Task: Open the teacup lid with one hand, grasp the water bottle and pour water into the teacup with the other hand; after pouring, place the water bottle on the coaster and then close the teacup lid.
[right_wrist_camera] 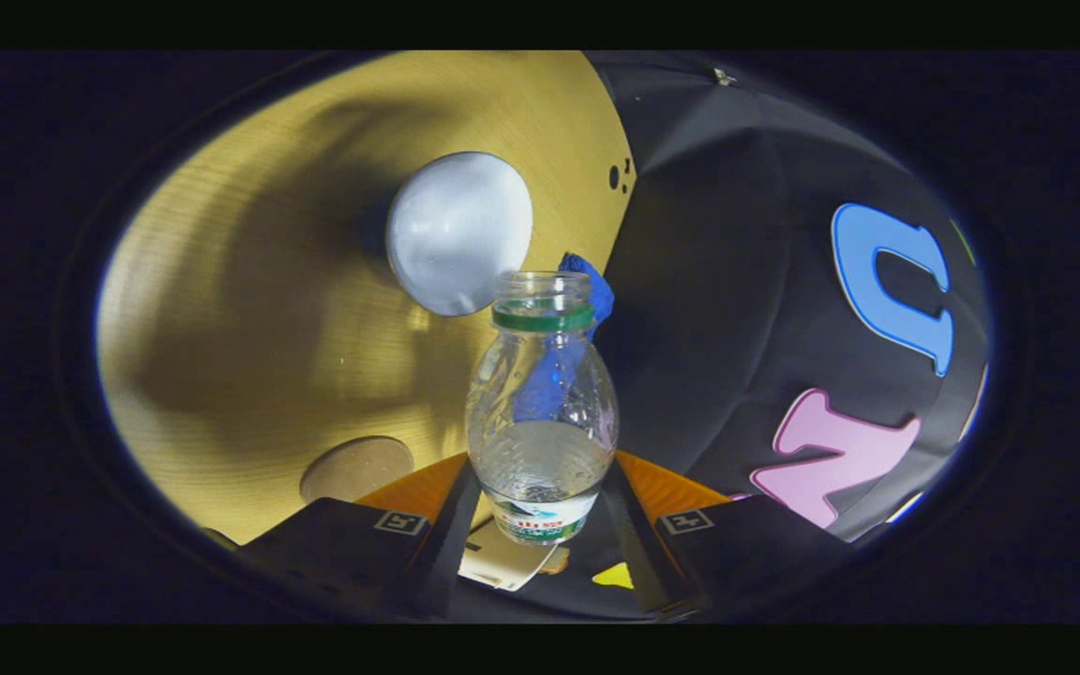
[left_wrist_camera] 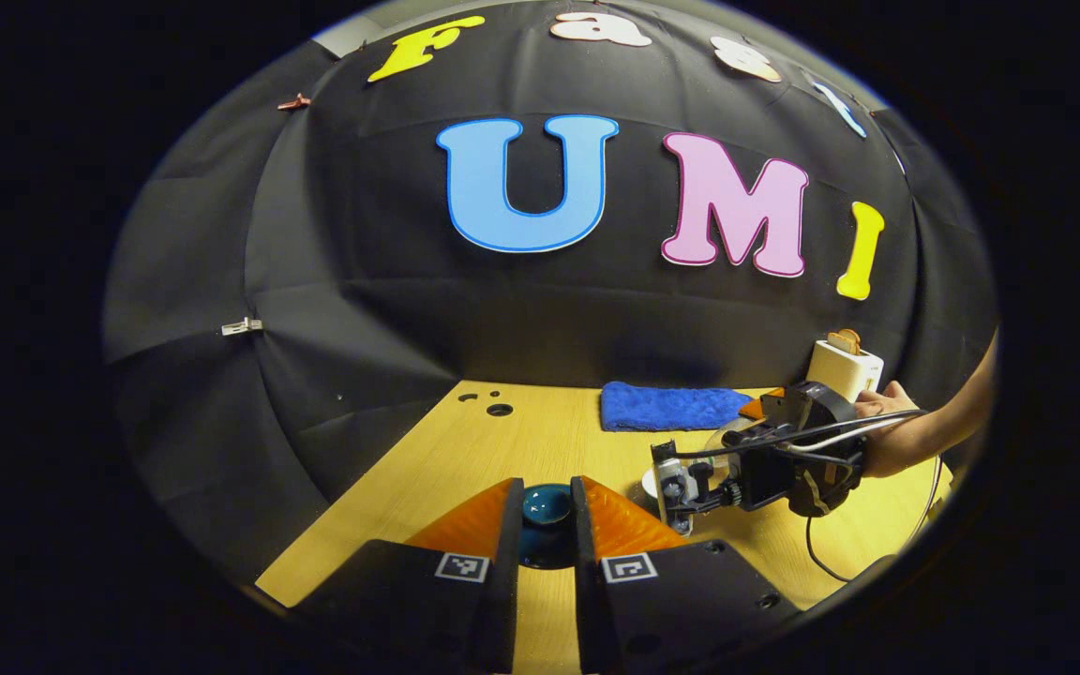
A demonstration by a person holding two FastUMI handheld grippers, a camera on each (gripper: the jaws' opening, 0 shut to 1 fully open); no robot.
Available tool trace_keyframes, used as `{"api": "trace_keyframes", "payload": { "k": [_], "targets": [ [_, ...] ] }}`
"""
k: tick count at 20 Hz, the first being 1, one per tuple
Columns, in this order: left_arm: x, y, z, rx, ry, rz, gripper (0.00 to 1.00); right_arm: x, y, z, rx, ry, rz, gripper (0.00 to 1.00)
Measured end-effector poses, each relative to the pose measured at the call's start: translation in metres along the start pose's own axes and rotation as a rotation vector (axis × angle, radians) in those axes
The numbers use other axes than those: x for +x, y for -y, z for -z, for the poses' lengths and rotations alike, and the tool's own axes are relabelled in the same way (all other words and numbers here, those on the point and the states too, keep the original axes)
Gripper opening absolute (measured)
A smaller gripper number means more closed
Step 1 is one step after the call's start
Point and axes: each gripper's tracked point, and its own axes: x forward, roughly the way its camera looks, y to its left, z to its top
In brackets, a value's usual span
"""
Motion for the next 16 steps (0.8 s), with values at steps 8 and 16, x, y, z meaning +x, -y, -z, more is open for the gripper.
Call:
{"api": "trace_keyframes", "payload": {
  "k": [8, 16],
  "targets": [
    [-0.0010, -0.0003, 0.0018, -0.005, 0.003, 0.000, 0.29, -0.0023, 0.0050, -0.0026, -0.120, 0.012, 0.023, 0.75],
    [-0.0049, -0.0009, 0.0025, -0.007, 0.009, 0.003, 0.29, -0.0043, 0.0070, -0.0049, -0.273, 0.044, 0.097, 0.75]
  ]
}}
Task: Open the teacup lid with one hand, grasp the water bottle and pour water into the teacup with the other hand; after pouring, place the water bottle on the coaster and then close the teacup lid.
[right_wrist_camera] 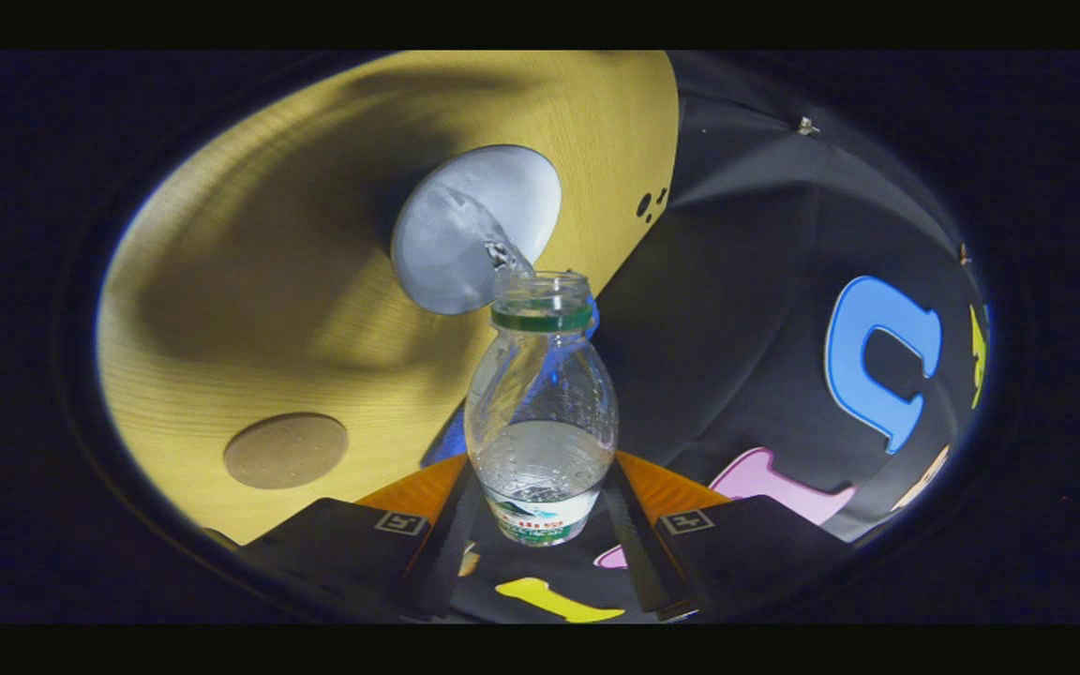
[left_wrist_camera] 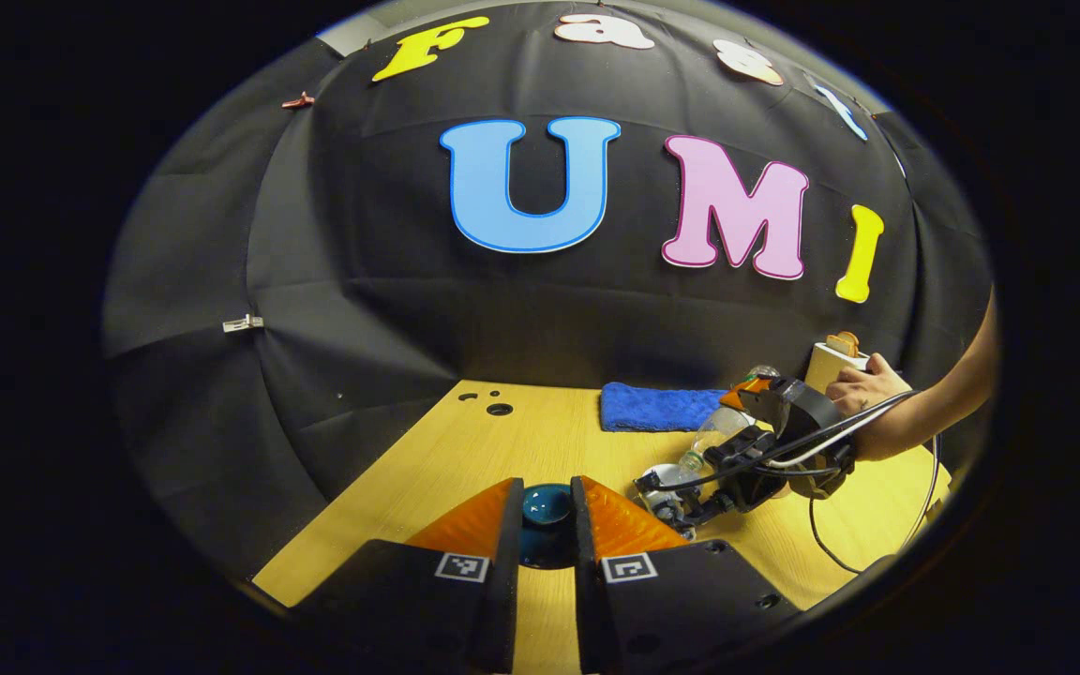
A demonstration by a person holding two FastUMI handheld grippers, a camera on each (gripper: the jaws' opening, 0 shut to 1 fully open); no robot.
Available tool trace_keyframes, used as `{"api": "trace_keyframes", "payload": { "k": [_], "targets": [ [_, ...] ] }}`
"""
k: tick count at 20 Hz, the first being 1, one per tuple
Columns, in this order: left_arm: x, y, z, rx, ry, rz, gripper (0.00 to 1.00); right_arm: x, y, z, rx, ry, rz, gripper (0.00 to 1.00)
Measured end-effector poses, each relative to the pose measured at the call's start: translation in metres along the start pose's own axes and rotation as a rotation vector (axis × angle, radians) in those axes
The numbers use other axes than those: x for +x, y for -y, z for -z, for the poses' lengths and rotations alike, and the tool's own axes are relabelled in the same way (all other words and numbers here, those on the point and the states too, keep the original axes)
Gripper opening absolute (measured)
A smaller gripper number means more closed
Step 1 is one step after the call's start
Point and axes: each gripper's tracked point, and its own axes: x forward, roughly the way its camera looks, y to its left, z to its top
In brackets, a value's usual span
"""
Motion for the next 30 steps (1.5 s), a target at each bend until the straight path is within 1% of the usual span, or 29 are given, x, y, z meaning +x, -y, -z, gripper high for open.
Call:
{"api": "trace_keyframes", "payload": {
  "k": [3, 7, 12, 13, 14, 16, 17, 18, 21, 23, 24, 25, 30],
  "targets": [
    [-0.001, 0.000, 0.001, -0.001, 0.003, 0.003, 0.29, 0.001, 0.002, 0.001, -0.030, -0.003, 0.020, 0.74],
    [-0.002, 0.000, 0.002, -0.005, 0.007, 0.005, 0.29, 0.003, 0.005, 0.003, -0.106, 0.016, 0.048, 0.75],
    [-0.004, 0.002, 0.001, -0.005, 0.014, 0.013, 0.29, 0.006, 0.013, 0.002, -0.233, 0.065, 0.117, 0.74],
    [-0.003, 0.002, 0.001, -0.004, 0.015, 0.016, 0.26, 0.005, 0.014, 0.002, -0.251, 0.069, 0.127, 0.74],
    [-0.004, 0.003, 0.001, -0.003, 0.015, 0.017, 0.29, 0.006, 0.014, 0.002, -0.261, 0.067, 0.131, 0.75],
    [-0.004, 0.003, 0.002, -0.003, 0.014, 0.020, 0.29, 0.008, 0.017, 0.005, -0.275, 0.058, 0.135, 0.74],
    [-0.003, 0.004, 0.003, -0.003, 0.014, 0.022, 0.33, 0.008, 0.019, 0.006, -0.284, 0.056, 0.139, 0.74],
    [-0.004, 0.004, 0.002, -0.003, 0.014, 0.024, 0.29, 0.009, 0.020, 0.006, -0.292, 0.053, 0.142, 0.74],
    [-0.002, 0.006, 0.003, -0.001, 0.016, 0.029, 0.29, 0.010, 0.020, 0.009, -0.286, 0.058, 0.143, 0.74],
    [-0.002, 0.006, 0.003, -0.003, 0.015, 0.027, 0.29, 0.008, 0.017, 0.008, -0.225, 0.066, 0.113, 0.74],
    [-0.002, 0.006, 0.002, -0.005, 0.015, 0.025, 0.29, 0.008, 0.013, 0.008, -0.164, 0.066, 0.087, 0.72],
    [-0.002, 0.006, 0.003, -0.005, 0.014, 0.023, 0.29, 0.007, 0.009, 0.008, -0.088, 0.059, 0.056, 0.75],
    [-0.003, 0.005, 0.002, 0.003, 0.010, 0.019, 0.29, -0.002, -0.017, 0.008, 0.332, 0.023, -0.082, 0.74]
  ]
}}
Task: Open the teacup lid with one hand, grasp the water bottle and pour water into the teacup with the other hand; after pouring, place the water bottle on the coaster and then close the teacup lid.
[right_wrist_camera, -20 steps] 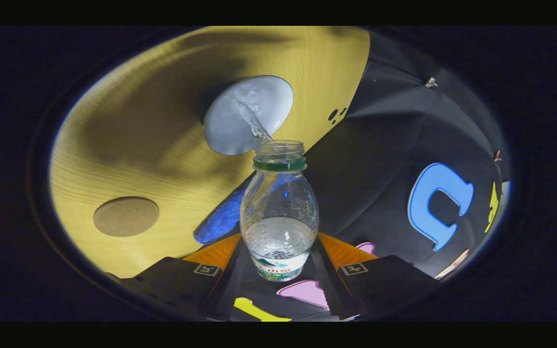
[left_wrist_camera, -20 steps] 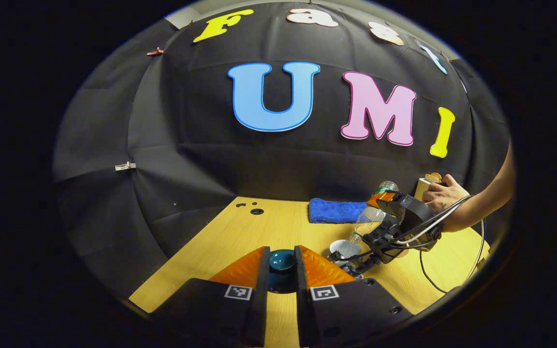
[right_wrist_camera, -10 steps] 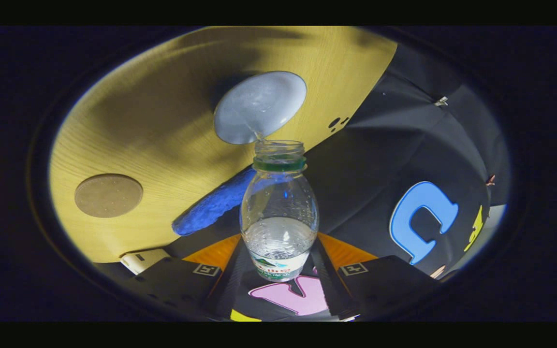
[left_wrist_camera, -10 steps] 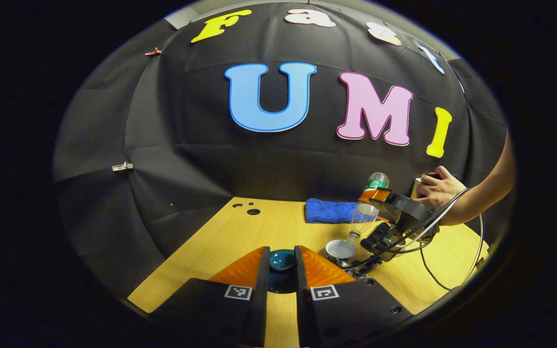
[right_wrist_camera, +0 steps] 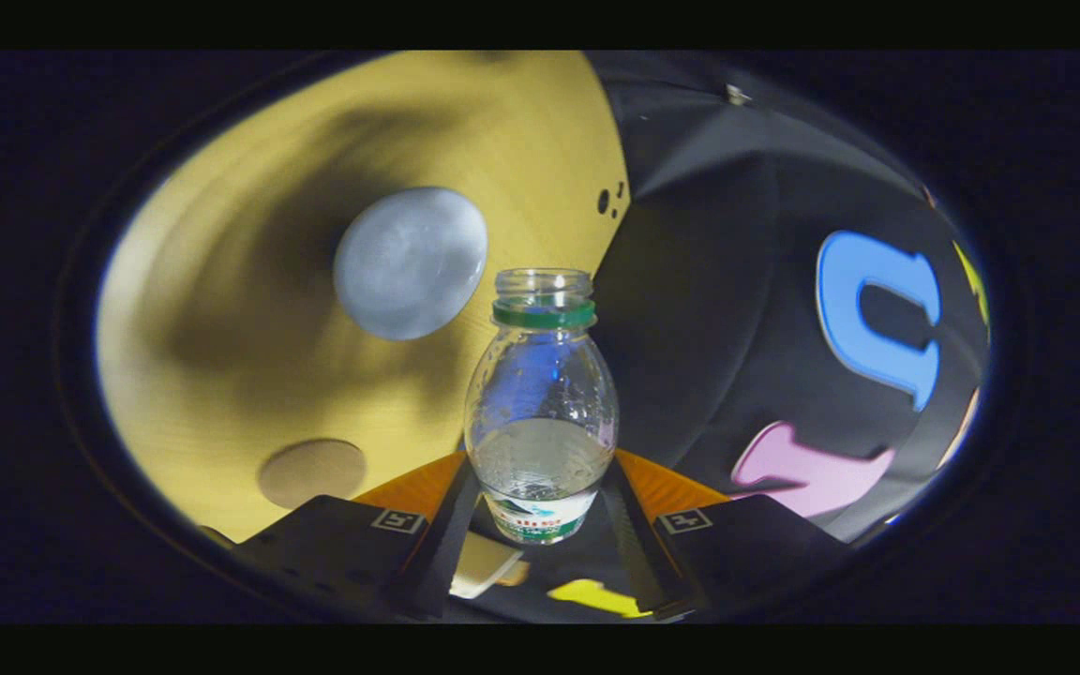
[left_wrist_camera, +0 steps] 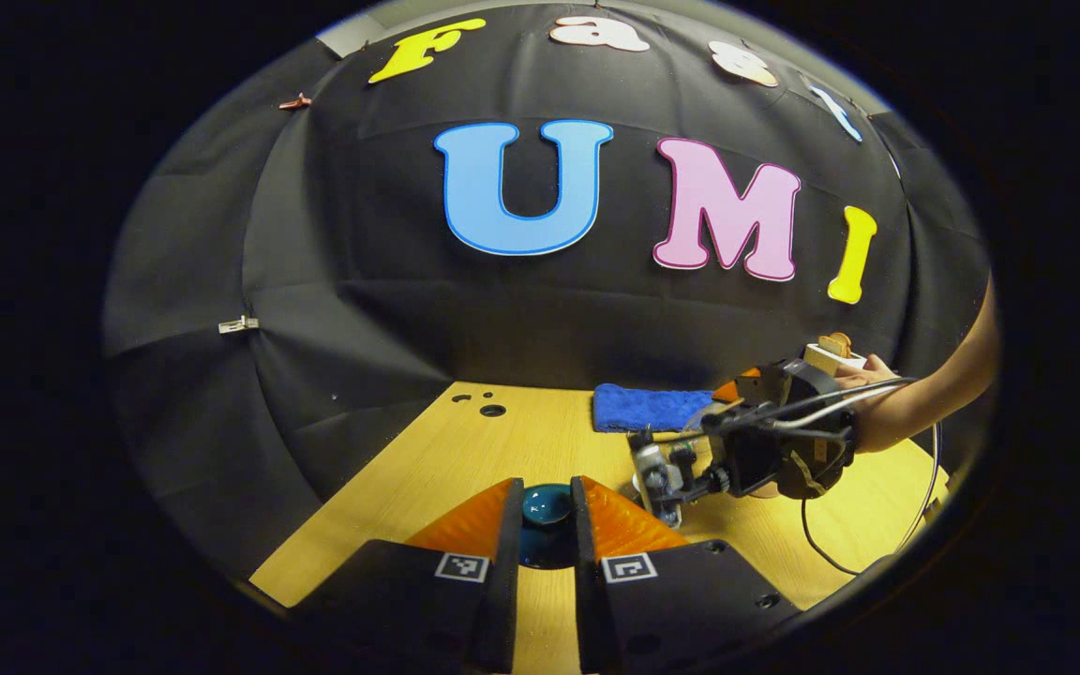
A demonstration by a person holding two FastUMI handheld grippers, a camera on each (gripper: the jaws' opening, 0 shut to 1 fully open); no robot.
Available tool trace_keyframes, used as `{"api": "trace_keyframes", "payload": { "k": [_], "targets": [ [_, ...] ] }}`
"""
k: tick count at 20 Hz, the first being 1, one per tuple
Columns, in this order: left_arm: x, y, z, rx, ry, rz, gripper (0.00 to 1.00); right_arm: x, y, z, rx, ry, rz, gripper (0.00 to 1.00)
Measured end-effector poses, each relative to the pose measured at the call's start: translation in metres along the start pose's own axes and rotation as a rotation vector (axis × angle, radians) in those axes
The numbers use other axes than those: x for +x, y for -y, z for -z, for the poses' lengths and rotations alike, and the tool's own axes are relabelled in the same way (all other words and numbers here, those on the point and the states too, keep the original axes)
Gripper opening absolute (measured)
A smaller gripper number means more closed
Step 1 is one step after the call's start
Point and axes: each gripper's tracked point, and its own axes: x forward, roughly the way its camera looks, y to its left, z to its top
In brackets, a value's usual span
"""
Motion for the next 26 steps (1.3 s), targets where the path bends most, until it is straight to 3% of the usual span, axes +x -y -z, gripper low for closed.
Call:
{"api": "trace_keyframes", "payload": {
  "k": [5, 10, 11, 14, 19, 20, 26],
  "targets": [
    [0.002, 0.004, -0.003, 0.007, 0.000, 0.003, 0.29, -0.005, -0.022, -0.007, 0.542, 0.023, -0.073, 0.75],
    [0.004, 0.014, -0.007, 0.022, -0.003, 0.021, 0.25, -0.019, -0.014, -0.027, 0.970, 0.179, -0.058, 0.77],
    [0.004, 0.016, -0.008, 0.023, -0.003, 0.026, 0.29, -0.022, -0.014, -0.028, 1.055, 0.215, -0.060, 0.76],
    [0.006, 0.026, -0.011, 0.029, -0.007, 0.040, 0.29, -0.034, -0.011, -0.029, 1.244, 0.282, -0.080, 0.76],
    [0.009, 0.043, -0.014, 0.036, -0.015, 0.066, 0.29, -0.031, -0.025, -0.028, 1.438, 0.282, -0.113, 0.75],
    [0.010, 0.046, -0.016, 0.038, -0.017, 0.071, 0.26, -0.025, -0.029, -0.026, 1.451, 0.265, -0.113, 0.76],
    [0.015, 0.063, -0.017, 0.066, -0.029, 0.102, 0.29, 0.012, -0.063, -0.014, 1.488, 0.186, -0.121, 0.75]
  ]
}}
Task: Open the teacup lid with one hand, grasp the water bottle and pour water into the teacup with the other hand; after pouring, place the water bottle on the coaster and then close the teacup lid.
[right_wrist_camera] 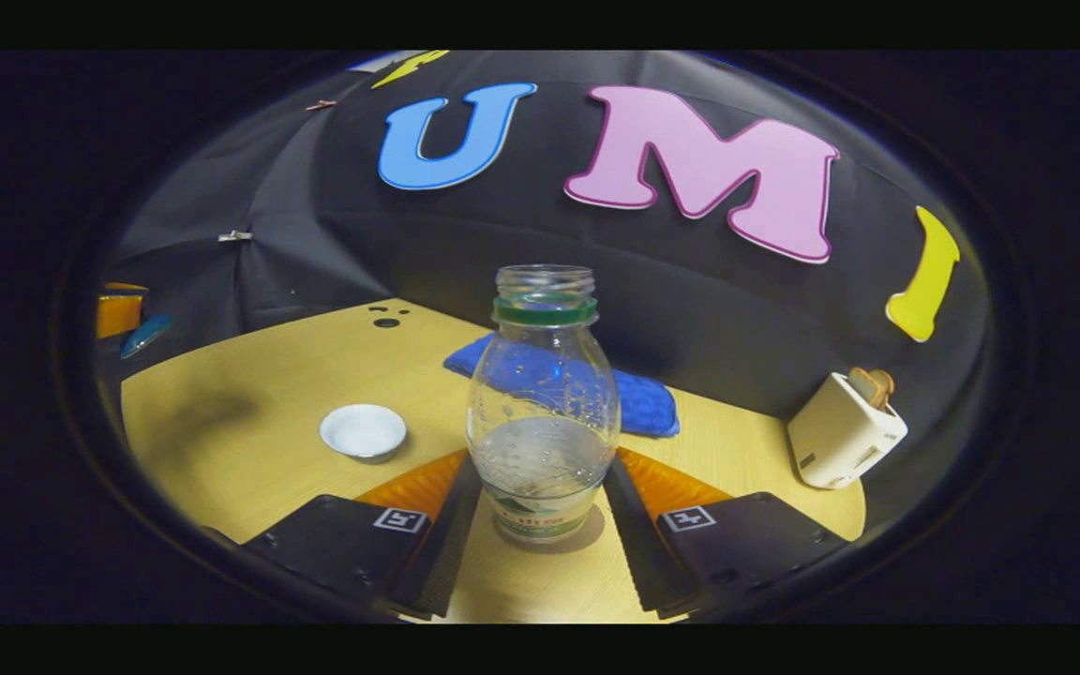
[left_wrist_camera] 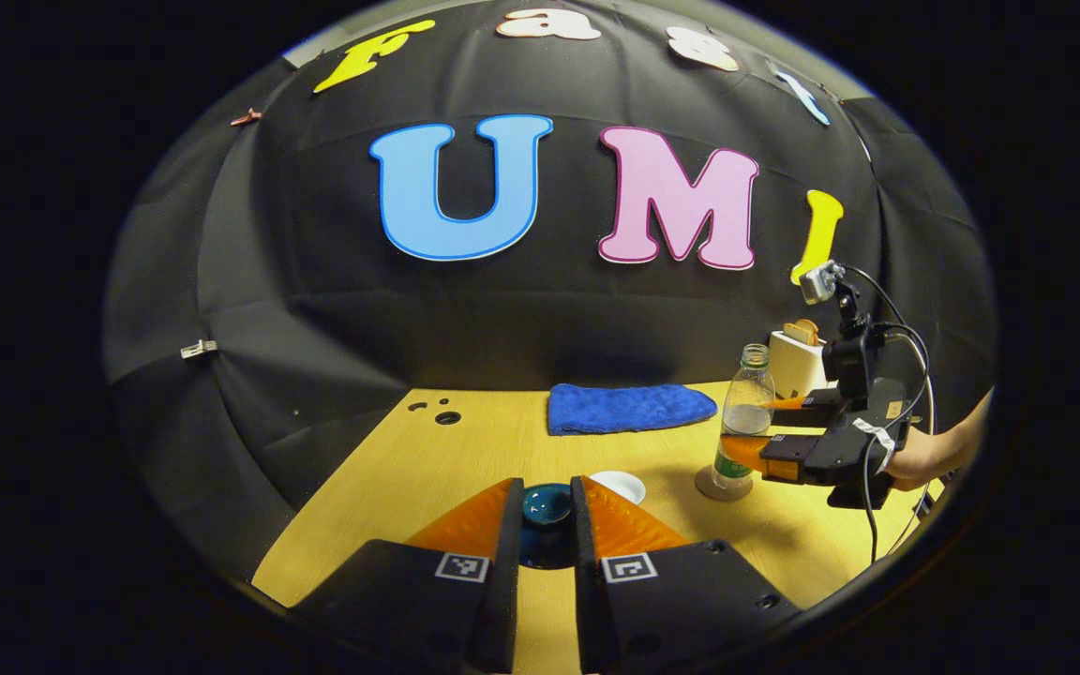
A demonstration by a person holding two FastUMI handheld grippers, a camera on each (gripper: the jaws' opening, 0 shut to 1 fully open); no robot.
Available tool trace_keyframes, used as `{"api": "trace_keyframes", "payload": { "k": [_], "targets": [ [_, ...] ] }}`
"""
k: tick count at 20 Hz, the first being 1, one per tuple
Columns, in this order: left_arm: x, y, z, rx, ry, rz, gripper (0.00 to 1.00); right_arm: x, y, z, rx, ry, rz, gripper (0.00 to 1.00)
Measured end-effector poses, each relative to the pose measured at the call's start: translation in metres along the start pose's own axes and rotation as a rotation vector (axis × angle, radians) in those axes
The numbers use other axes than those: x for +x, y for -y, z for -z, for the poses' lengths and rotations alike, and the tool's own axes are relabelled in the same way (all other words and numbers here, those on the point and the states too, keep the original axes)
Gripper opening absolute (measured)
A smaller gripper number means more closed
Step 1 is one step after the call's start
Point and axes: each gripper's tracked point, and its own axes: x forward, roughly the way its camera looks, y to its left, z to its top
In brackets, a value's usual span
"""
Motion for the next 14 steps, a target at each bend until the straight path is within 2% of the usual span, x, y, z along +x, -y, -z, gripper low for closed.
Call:
{"api": "trace_keyframes", "payload": {
  "k": [2, 3, 4, 7, 8, 10, 14],
  "targets": [
    [0.001, 0.004, 0.000, 0.005, -0.006, 0.007, 0.29, 0.005, 0.003, 0.011, 0.028, -0.013, 0.005, 0.75],
    [0.002, 0.006, 0.000, 0.007, -0.010, 0.011, 0.26, 0.007, 0.007, 0.015, 0.033, -0.019, 0.017, 0.75],
    [0.002, 0.008, -0.001, 0.010, -0.012, 0.015, 0.29, 0.009, 0.010, 0.017, 0.043, -0.021, 0.026, 0.75],
    [0.003, 0.012, -0.003, 0.029, -0.014, 0.027, 0.29, 0.014, 0.014, 0.020, 0.074, -0.017, 0.037, 0.75],
    [0.003, 0.014, -0.004, 0.033, -0.013, 0.030, 0.26, 0.013, 0.015, 0.020, 0.083, -0.015, 0.038, 0.75],
    [0.006, 0.016, -0.005, 0.031, -0.014, 0.034, 0.29, 0.014, 0.016, 0.020, 0.089, -0.015, 0.039, 0.75],
    [0.009, 0.023, -0.008, 0.031, -0.013, 0.046, 0.29, 0.016, 0.017, 0.024, 0.096, -0.031, 0.039, 0.80]
  ]
}}
